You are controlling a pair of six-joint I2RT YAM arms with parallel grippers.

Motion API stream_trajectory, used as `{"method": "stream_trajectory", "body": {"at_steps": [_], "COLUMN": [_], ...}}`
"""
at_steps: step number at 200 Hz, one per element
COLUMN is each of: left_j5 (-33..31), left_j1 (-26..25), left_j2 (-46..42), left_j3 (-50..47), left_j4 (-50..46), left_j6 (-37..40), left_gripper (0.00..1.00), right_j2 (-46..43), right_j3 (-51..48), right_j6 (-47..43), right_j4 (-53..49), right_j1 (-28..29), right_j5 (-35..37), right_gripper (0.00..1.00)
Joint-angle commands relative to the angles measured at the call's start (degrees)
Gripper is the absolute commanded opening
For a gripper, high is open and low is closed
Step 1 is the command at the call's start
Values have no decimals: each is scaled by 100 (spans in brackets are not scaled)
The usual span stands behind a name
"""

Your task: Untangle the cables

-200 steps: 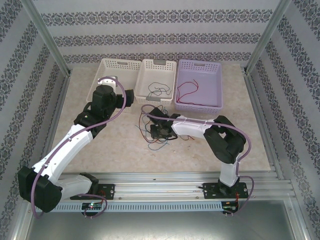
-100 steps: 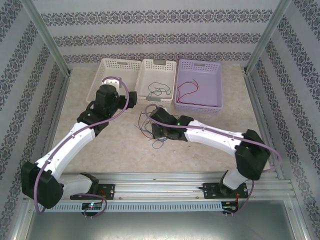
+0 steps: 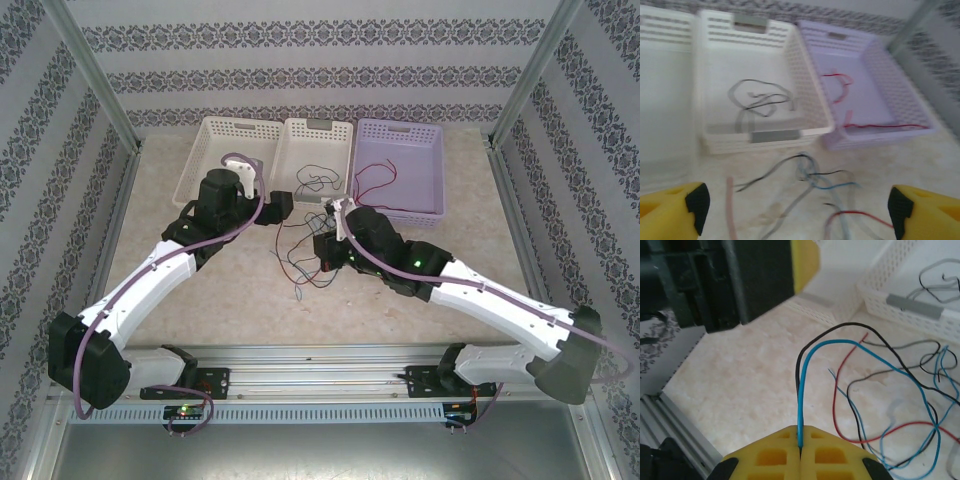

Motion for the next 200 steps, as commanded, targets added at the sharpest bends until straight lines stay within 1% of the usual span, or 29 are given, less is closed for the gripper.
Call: {"method": "stream_trajectory", "body": {"at_steps": [1, 12, 29, 40, 58, 66, 76, 98, 109, 120, 124, 135, 149, 161, 200], "left_j5": [1355, 1661, 2098, 2358, 2959, 3223, 3474, 3787, 3855, 3898, 3916, 4002, 4130, 4186, 4375], "left_j1": [-57, -59, -64, -52, -49, -54, -54, -55, -47, -56, -56, -68, -114, -204, -628], "left_j2": [16, 12, 11, 29, 187, 304, 440, 715, 804, 850, 863, 893, 895, 877, 903], "left_j3": [-123, -188, -308, -421, -518, -530, -556, -608, -583, -591, -600, -554, -500, -484, -284], "left_j4": [913, 1168, 1639, 2019, 2739, 3065, 3496, 4235, 4301, 4366, 4387, 4332, 4316, 4262, 3444], "left_j6": [-488, -652, -948, -1263, -1814, -2088, -2435, -3030, -3120, -3138, -3153, -3120, -3072, -2992, -2278], "left_gripper": [85, 81, 72, 62, 50, 45, 41, 40, 41, 43, 46, 57, 58, 61, 61], "right_j2": [-241, -452, -791, -990, -1226, -1308, -1389, -1568, -1597, -1613, -1612, -1615, -1624, -1616, -1659], "right_j3": [-158, -305, -607, -770, -952, -993, -1045, -1178, -1183, -1175, -1167, -1179, -1188, -1162, -1104], "right_j6": [-351, -378, -363, -325, -275, -229, -191, -104, -95, -69, -59, -50, -24, -11, 69], "right_j4": [95, 111, 230, 267, 240, 168, 127, 157, 99, 6, -24, -23, -9, -41, -133], "right_j1": [29, 21, -29, -95, -215, -257, -327, -408, -438, -462, -475, -505, -523, -540, -551], "right_j5": [-113, -18, 74, 73, 99, 188, 227, 338, 439, 569, 605, 624, 667, 739, 1069], "right_gripper": [0, 0, 0, 0, 0, 0, 0, 0, 0, 0, 0, 0, 0, 0, 0]}}
